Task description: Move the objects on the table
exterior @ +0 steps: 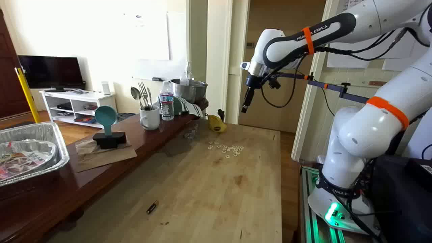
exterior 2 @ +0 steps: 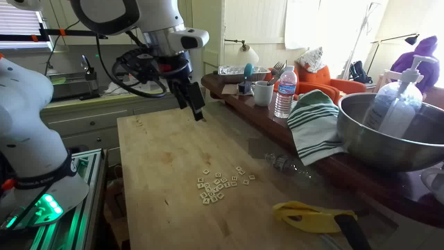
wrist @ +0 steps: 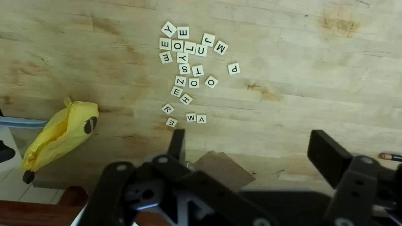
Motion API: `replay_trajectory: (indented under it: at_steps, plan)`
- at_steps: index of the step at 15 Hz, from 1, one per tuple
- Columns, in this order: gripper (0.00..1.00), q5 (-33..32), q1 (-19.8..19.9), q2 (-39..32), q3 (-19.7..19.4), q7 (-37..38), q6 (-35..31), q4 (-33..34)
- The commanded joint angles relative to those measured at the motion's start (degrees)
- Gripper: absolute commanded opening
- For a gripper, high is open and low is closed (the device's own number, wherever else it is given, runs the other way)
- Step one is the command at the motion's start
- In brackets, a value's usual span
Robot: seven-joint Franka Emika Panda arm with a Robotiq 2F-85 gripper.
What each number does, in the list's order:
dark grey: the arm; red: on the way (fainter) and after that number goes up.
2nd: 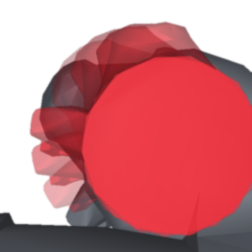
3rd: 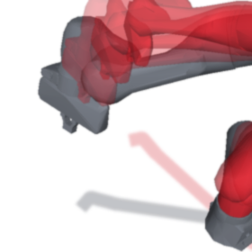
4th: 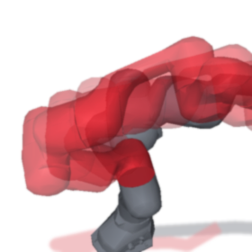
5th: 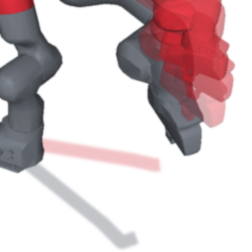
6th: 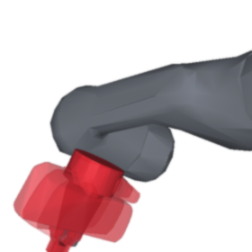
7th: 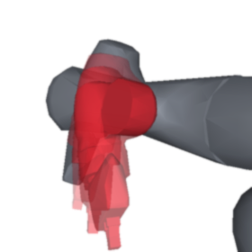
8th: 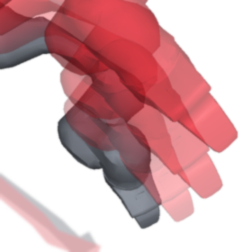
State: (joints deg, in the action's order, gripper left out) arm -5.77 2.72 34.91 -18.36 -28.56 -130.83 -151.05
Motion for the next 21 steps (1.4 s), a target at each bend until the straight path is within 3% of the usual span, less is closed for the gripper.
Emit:
replay_trajectory:
  at_steps: [1,4,8,13,18,21]
  plan:
    - [1.0,0.53,0.64,-0.1,0.65,-0.36,0.14,0.1]
    - [1.0,0.53,0.64,-0.1,0.65,-0.36,0.14,0.1]
    - [1.0,1.55,-2.5,-6.15,1.79,-1.77,-1.09,-1.06]
    - [1.0,5.13,-7.14,-14.72,2.07,-8.26,-9.46,-3.17]
    - [1.0,4.45,-6.42,-23.88,4.02,-13.5,-20.21,-3.6]
    - [1.0,7.22,-6.05,-27.52,4.16,-17.02,-24.15,-3.61]
